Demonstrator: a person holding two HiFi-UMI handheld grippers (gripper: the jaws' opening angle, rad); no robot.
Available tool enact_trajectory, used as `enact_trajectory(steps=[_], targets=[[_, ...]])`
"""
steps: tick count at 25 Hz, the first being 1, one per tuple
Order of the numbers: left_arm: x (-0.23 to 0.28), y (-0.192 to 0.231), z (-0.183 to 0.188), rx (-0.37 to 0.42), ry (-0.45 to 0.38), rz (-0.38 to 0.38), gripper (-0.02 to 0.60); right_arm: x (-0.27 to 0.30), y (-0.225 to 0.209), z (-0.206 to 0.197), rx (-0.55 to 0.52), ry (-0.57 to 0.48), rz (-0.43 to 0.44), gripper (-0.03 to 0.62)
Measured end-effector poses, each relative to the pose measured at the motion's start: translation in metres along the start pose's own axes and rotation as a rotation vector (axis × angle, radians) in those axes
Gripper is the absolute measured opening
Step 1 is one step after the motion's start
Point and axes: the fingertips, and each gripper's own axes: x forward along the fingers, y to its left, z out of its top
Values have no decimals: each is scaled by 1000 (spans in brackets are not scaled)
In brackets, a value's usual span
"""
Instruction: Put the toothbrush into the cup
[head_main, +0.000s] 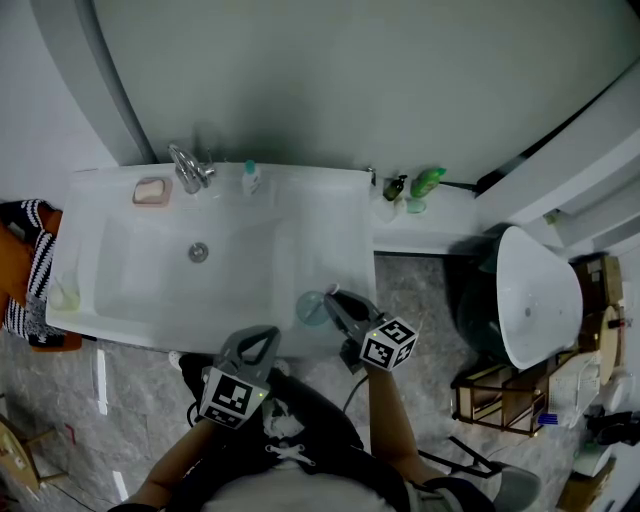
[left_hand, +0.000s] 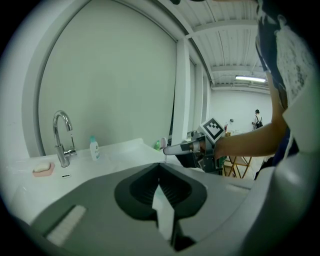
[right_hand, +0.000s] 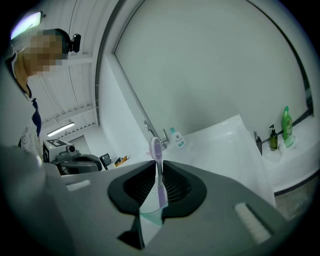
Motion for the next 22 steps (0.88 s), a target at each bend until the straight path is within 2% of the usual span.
enact_trajectory(steps=[8, 22], targets=[[3, 2, 1, 2, -1, -7, 0, 3, -1, -2, -166, 93, -71, 38], [5, 9, 2, -6, 1, -12, 0, 3, -18, -1, -148, 117, -138, 51]])
